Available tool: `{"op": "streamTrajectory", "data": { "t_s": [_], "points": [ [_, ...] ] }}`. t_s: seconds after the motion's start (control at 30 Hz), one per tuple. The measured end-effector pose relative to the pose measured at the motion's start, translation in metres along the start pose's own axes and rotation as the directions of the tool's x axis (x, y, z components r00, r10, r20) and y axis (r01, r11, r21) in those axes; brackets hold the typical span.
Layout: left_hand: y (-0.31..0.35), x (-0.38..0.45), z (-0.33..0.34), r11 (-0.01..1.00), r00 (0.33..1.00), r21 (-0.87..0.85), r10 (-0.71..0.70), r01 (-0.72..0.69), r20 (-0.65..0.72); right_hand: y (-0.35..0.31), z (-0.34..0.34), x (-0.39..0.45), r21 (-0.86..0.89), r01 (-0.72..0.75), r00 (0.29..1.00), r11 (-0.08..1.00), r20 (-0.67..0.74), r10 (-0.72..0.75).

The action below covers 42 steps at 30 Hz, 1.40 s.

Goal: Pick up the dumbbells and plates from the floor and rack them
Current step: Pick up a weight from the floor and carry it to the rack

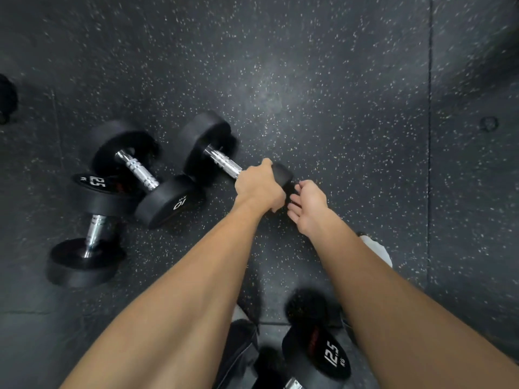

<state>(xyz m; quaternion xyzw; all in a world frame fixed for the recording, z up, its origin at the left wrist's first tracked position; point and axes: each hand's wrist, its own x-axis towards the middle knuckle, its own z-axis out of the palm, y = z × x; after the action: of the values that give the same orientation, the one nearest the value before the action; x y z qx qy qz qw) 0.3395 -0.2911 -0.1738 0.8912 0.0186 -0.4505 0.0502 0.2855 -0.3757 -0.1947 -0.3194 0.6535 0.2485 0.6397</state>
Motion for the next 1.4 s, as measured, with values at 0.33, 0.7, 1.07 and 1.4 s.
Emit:
{"op": "streamTrajectory", "data": {
  "t_s": [0.33,0.7,1.07,1.4],
  "points": [
    [-0.045,-0.076,-0.095,0.608,0.977,-0.769,-0.061,0.197,0.202,0.016,-0.021,-0.075,-0.179,0.128,0.97,0.975,0.23,-0.085],
    [-0.019,-0.159,-0.062,0.198,0.948,-0.93,0.013,0.309,0.318,-0.014,-0.065,-0.161,-0.421,0.467,0.878,0.777,0.12,-0.462],
    [-0.058,-0.312,-0.175,0.111,0.99,-0.987,-0.089,0.116,0.107,-0.015,-0.027,-0.351,-0.502,0.604,0.794,0.619,0.307,-0.525],
    [-0.131,-0.525,-0.304,-0.011,0.955,-0.989,-0.263,-0.145,-0.137,0.001,0.048,-0.6,-0.553,0.781,0.611,0.289,0.583,-0.536]
  ]
}}
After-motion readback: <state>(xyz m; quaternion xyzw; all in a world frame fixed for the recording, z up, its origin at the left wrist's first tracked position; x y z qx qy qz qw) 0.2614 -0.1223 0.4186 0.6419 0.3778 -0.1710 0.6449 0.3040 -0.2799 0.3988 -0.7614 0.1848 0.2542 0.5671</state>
